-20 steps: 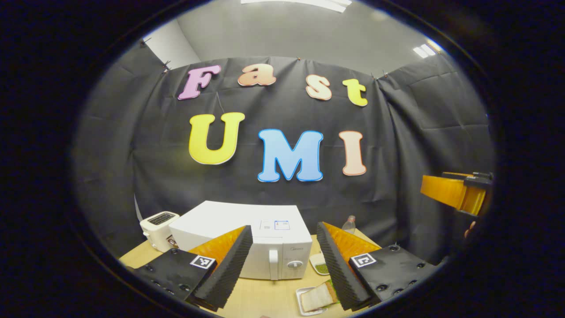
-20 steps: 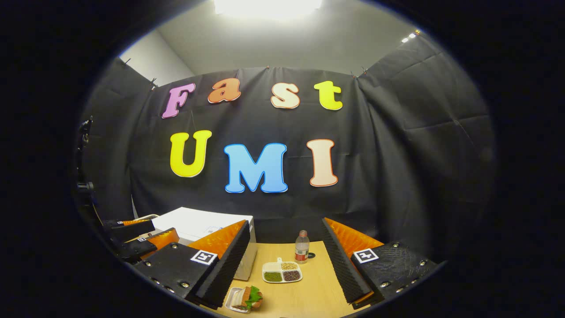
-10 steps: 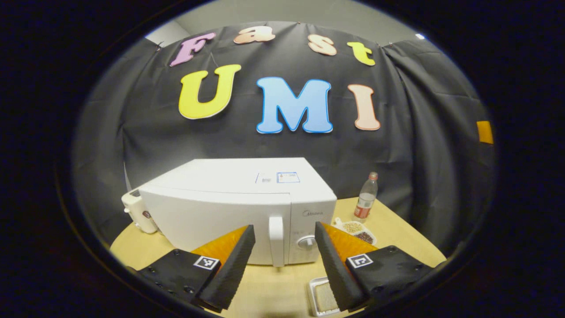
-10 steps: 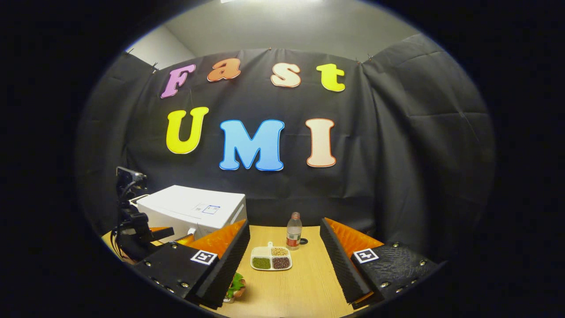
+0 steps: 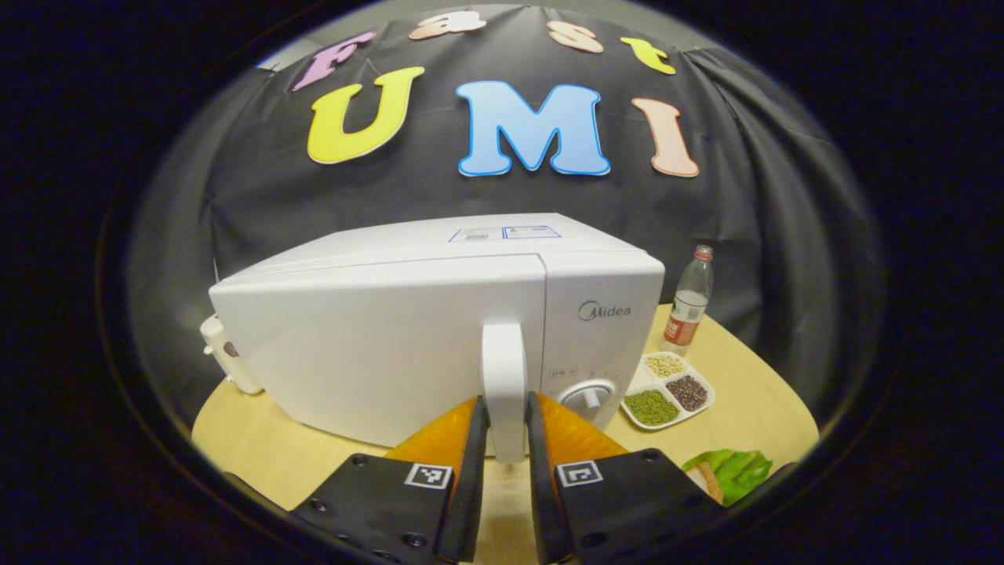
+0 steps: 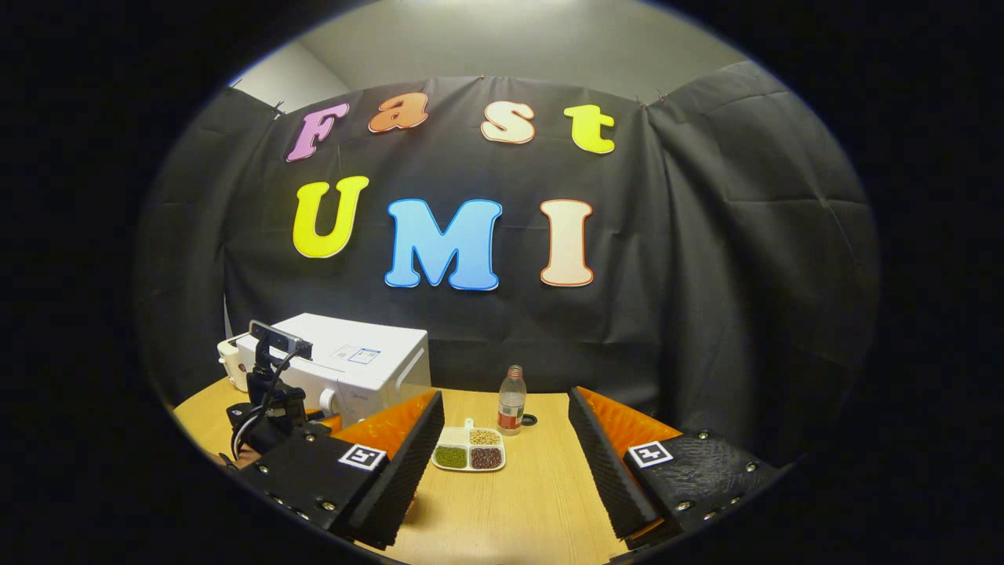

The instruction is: Open the microwave oven with the left hand, put the food in, and close the microwave oven.

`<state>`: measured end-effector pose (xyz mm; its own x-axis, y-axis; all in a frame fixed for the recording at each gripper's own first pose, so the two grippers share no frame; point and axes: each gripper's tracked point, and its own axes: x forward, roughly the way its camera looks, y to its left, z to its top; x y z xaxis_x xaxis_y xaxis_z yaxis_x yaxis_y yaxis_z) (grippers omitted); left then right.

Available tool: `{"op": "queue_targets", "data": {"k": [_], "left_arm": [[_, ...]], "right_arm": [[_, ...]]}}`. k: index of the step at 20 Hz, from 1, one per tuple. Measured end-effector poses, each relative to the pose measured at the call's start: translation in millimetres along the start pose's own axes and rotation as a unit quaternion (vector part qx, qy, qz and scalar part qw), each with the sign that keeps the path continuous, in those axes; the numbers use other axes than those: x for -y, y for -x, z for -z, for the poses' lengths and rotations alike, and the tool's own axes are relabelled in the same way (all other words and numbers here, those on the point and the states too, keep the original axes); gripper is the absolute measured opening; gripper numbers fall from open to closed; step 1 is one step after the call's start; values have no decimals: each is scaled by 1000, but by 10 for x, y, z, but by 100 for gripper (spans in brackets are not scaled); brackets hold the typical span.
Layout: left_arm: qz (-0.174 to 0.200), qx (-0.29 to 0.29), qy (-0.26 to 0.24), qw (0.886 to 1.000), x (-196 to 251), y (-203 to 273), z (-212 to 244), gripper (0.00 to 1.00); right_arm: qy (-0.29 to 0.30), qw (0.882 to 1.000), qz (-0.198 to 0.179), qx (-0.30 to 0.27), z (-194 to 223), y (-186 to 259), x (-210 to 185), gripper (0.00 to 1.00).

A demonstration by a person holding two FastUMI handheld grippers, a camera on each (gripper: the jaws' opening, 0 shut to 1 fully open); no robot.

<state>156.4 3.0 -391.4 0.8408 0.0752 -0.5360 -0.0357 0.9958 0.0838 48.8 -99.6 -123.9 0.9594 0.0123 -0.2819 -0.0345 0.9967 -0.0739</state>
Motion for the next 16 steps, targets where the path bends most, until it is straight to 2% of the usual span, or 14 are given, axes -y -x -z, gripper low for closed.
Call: {"op": "queue_targets", "data": {"k": [2,6,7,8,12,16], "left_arm": [[1,2,11,1000,-3,8,-4,29],[9,-2,-1,1000,13,17,16,10],[9,-1,2,1000,5,66,7,11],[9,-5,-1,1000,10,45,14,7],[4,-11,-2,1000,2,51,19,6],[-7,-7,5,1000,-90,549,233,7]], "right_arm": [[-8,1000,0,-2,9,-3,36,96],[-9,1000,-2,-9,74,38,50,96],[-6,1000,-4,-9,81,51,43,96],[-4,1000,-6,-8,83,77,45,96],[2,1000,-13,-4,80,121,49,96],[-11,1000,-25,-5,132,121,-8,96]]}}
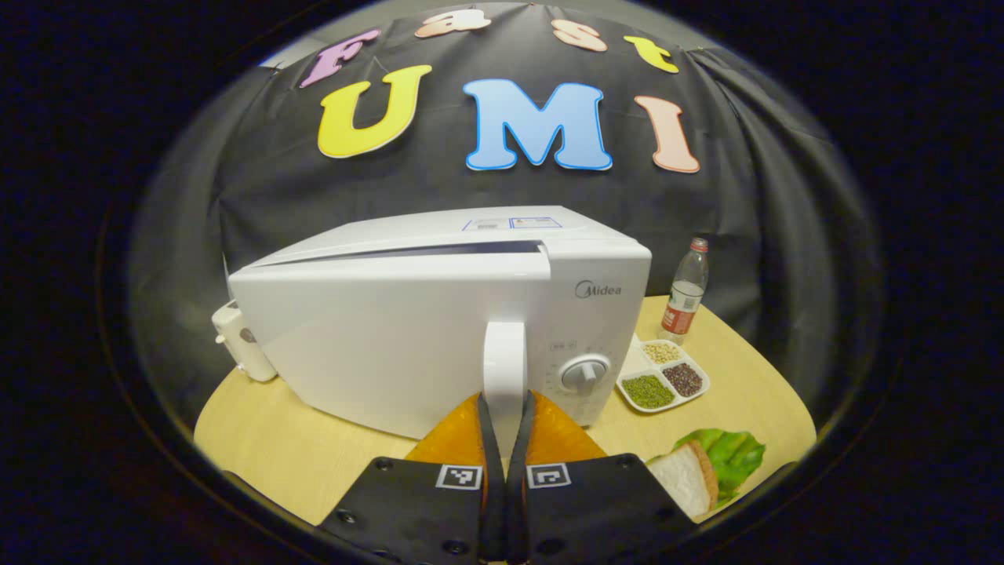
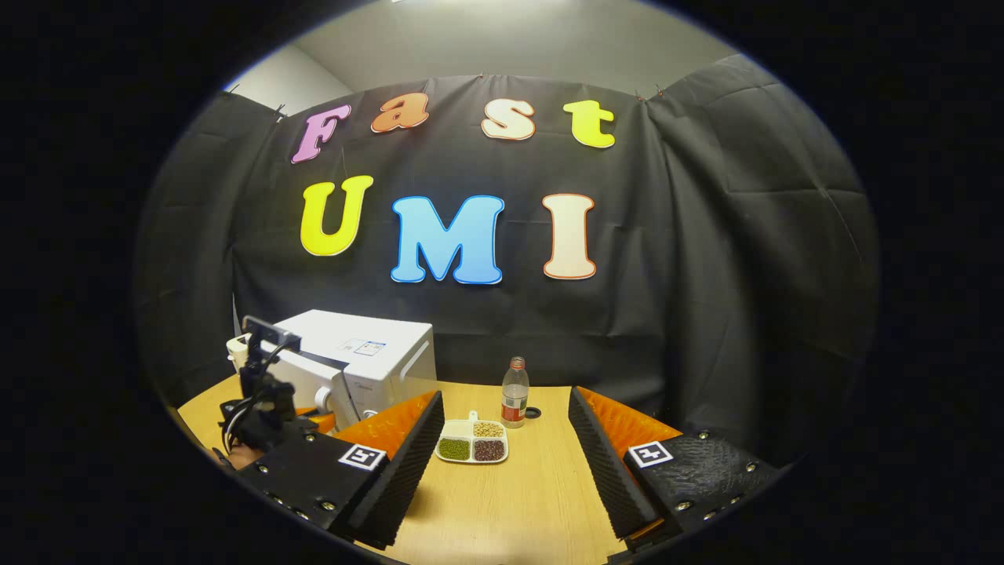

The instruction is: Open the microwave oven with the left hand, put the food in, and close the microwave oven.

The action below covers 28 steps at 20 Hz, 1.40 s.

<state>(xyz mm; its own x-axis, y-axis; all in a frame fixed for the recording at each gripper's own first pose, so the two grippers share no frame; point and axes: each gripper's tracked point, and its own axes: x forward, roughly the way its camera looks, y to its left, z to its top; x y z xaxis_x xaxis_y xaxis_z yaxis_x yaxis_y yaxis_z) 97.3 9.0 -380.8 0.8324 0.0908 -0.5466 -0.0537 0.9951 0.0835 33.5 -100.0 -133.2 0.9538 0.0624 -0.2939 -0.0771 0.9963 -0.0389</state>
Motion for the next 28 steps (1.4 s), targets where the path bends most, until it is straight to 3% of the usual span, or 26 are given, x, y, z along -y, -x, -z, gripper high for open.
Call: {"op": "queue_targets", "data": {"k": [8,15,20,23,28], "left_arm": [[21,-23,-17,999,-328,752,367,6],[77,-35,-8,996,-939,1472,717,7],[145,-50,7,988,-1388,1800,886,6],[160,-54,-23,985,-1627,1927,961,6],[174,-66,10,983,-2115,2146,1084,6]], "right_arm": [[-11,996,-82,17,-89,-8,-702,96],[2,997,-69,15,-105,77,-1434,96],[1,997,-83,-4,126,96,-2062,96],[-8,997,-79,-24,277,97,-2294,96],[-16,996,-50,-75,534,8,-2406,97]]}}
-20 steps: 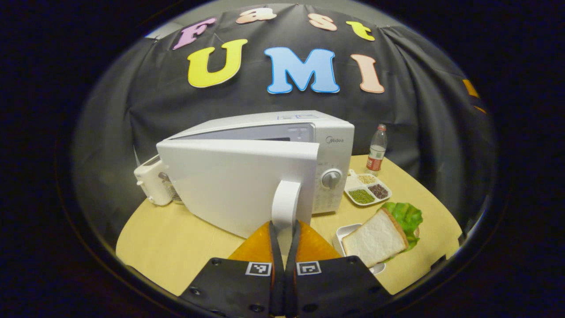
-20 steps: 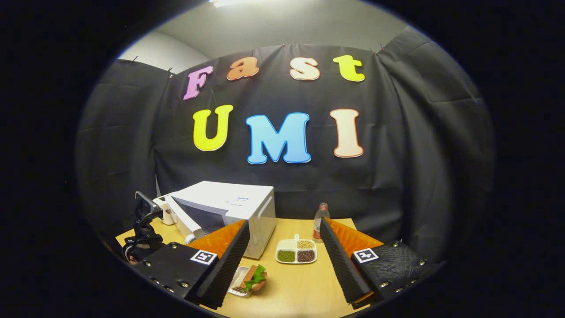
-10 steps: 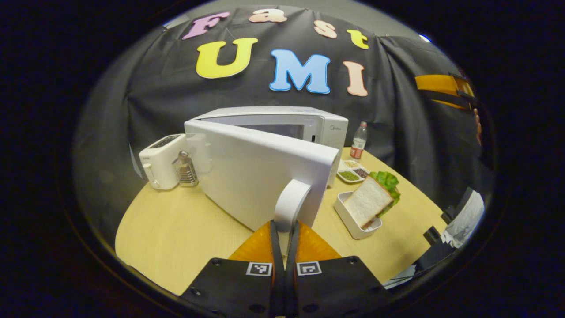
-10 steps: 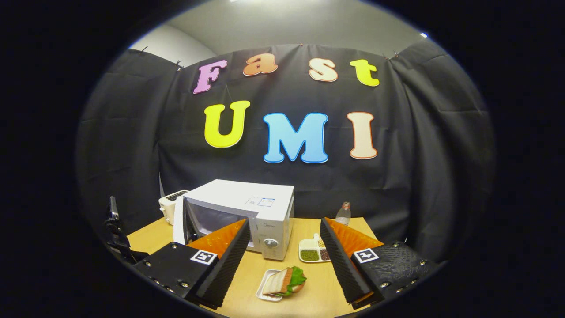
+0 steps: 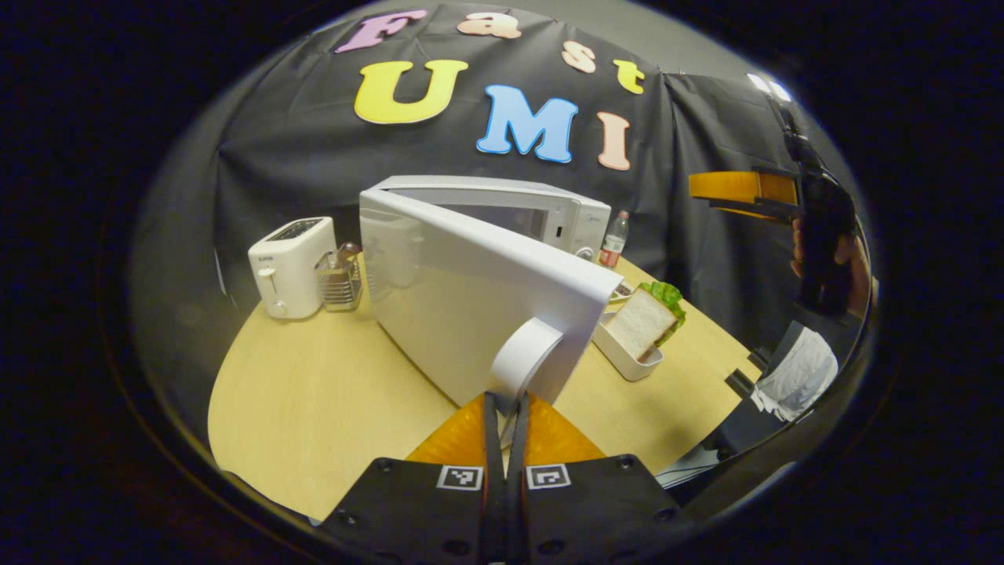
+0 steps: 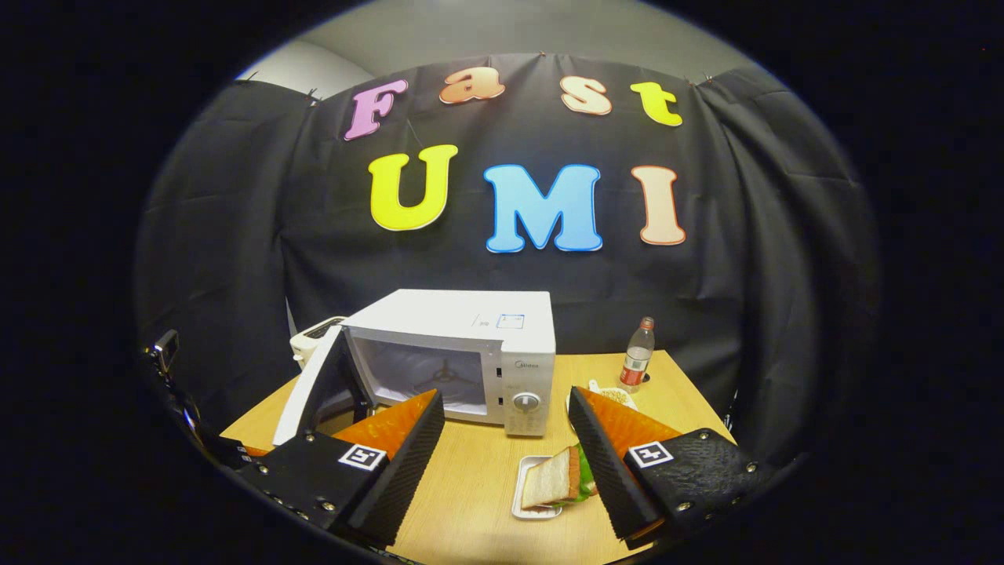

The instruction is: Open the microwave oven with the left hand, put the food in, and close the microwave oven.

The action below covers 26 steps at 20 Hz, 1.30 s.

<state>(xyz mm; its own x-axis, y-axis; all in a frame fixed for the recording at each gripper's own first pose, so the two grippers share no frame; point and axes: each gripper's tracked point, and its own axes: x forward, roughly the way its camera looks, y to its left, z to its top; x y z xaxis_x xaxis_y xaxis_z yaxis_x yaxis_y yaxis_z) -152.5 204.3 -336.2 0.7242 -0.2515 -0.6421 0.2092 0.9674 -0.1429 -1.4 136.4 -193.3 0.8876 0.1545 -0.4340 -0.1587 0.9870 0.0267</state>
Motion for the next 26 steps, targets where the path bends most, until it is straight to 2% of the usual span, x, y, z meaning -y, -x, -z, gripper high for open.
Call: {"op": "queue_targets", "data": {"k": [5,9,13,17,20,22,26], "left_arm": [[-16,-5,-9,1000,-557,362,125,6],[-8,-3,-17,1000,-871,517,158,6],[-4,0,-37,999,-1109,607,183,6],[-4,4,-37,999,-1318,659,181,6],[-41,12,-39,998,-1537,732,183,7],[-57,26,-18,998,-1582,906,163,7],[-126,66,42,989,-1676,1372,-11,11]], "right_arm": [[-16,998,23,-63,303,-94,59,96],[-31,994,33,-103,543,-121,148,96],[-46,984,41,-165,900,-179,348,96],[-44,971,54,-230,1331,-206,624,96],[-36,958,73,-274,1661,-264,843,97],[-46,951,58,-300,1827,-319,838,97],[-99,941,30,-321,1941,-515,819,96]]}}
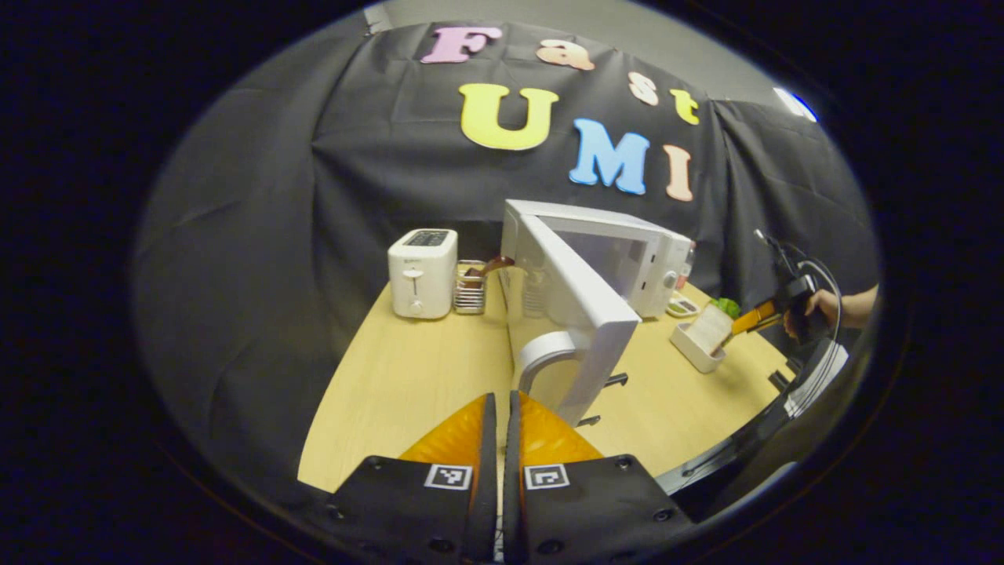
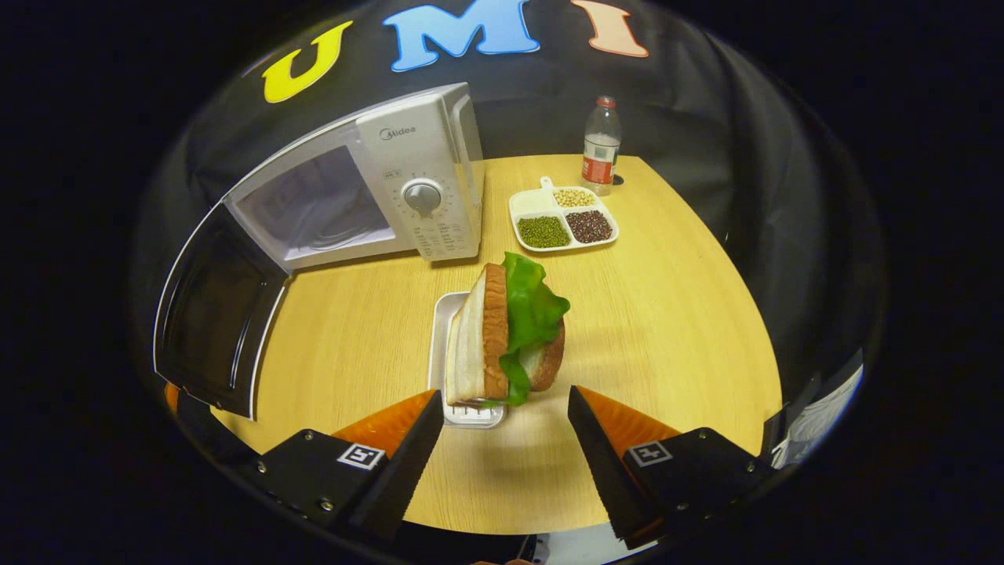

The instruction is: Open the microwave oven with the left hand, put the food in, and close the microwave oven.

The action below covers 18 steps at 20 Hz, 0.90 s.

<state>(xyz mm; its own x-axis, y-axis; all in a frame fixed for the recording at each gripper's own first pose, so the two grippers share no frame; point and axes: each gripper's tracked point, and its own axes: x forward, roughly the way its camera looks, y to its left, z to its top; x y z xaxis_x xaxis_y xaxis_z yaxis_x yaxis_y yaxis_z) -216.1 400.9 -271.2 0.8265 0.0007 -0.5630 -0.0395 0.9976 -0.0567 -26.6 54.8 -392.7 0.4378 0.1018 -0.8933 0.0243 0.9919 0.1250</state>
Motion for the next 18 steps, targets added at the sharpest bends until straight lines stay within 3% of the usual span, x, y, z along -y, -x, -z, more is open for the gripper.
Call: {"op": "queue_targets", "data": {"k": [2,5,7,11,14,15,16,17,18], "left_arm": [[-27,39,23,999,139,245,-346,19],[-58,133,22,989,511,483,-1113,96],[-64,184,9,981,901,589,-1631,94],[-16,251,21,968,1818,573,-2391,95],[3,272,19,962,2288,443,-2607,95],[6,272,16,962,2427,386,-2608,95],[9,267,14,964,2557,321,-2578,95],[11,259,13,966,2685,268,-2537,94],[14,252,12,967,2809,229,-2498,95]], "right_arm": [[-6,1000,-8,-3,-63,-73,49,96],[-16,1000,-24,-10,-137,-133,83,96],[-24,999,-39,-12,-180,-153,105,96],[-36,996,-71,-29,-172,-216,140,93],[-47,992,-112,-30,-216,-198,90,72],[-54,991,-118,-27,-200,-251,57,75],[-54,989,-134,-28,-198,-241,3,45],[-51,988,-143,-29,-194,-217,-8,44],[-42,988,-144,-26,-218,-195,14,29]]}}
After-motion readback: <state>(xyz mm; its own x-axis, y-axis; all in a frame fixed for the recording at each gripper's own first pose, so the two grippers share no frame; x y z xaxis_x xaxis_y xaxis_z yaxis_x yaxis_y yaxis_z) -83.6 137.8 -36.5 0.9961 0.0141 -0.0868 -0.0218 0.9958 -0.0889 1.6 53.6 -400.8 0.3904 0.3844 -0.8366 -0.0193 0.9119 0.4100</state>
